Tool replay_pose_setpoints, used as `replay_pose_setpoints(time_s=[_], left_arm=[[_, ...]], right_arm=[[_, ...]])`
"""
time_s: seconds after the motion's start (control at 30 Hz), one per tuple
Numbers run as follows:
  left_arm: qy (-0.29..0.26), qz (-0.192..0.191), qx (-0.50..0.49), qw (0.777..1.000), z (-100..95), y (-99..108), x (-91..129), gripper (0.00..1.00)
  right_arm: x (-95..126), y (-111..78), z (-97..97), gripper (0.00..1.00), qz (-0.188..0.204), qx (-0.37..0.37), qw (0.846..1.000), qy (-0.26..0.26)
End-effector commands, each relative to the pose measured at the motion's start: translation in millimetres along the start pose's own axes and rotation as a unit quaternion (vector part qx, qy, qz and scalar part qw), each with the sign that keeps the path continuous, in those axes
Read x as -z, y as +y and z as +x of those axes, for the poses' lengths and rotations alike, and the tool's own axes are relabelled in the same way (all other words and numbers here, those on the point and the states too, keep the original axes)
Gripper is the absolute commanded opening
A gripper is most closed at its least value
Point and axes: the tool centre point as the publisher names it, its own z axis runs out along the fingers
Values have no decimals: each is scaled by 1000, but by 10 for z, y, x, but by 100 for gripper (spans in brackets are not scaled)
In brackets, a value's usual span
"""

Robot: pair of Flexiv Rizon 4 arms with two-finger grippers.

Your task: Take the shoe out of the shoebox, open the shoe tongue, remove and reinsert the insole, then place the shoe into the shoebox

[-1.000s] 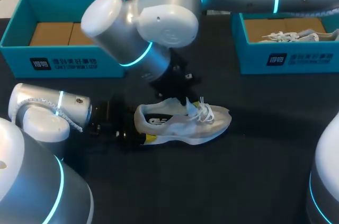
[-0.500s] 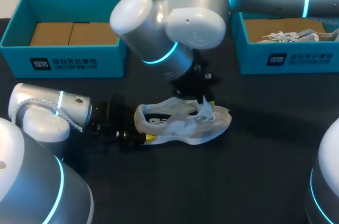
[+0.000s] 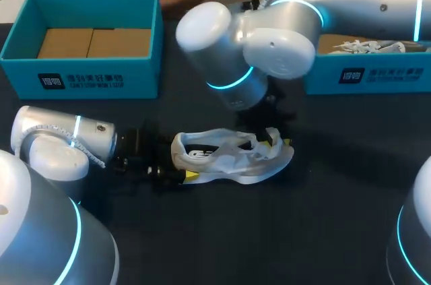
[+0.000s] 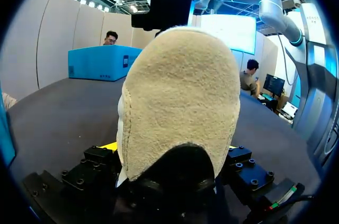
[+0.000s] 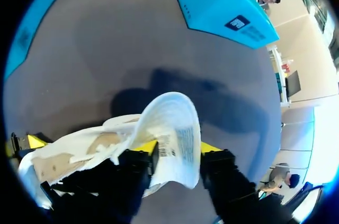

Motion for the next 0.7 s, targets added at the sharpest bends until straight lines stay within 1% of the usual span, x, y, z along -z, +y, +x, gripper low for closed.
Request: replay_pose_setpoints(time_s=[0.03, 0.2, 0.47, 0.7], left_arm=[[-1, -2, 0, 1000, -2, 38, -25, 0], [-1, -2, 0, 1000, -2, 38, -25, 0], [-1, -2, 0, 1000, -2, 38, -25, 0], [-1, -2, 0, 1000, -2, 38, -25, 0]], right_arm=[[-62, -26, 28, 100, 4, -37, 999, -4], [-73, -36, -52, 100, 10, -41, 999, -13], [81, 14, -226, 100, -5, -52, 998, -18], [264, 69, -285, 100, -20, -49, 998, -15]])
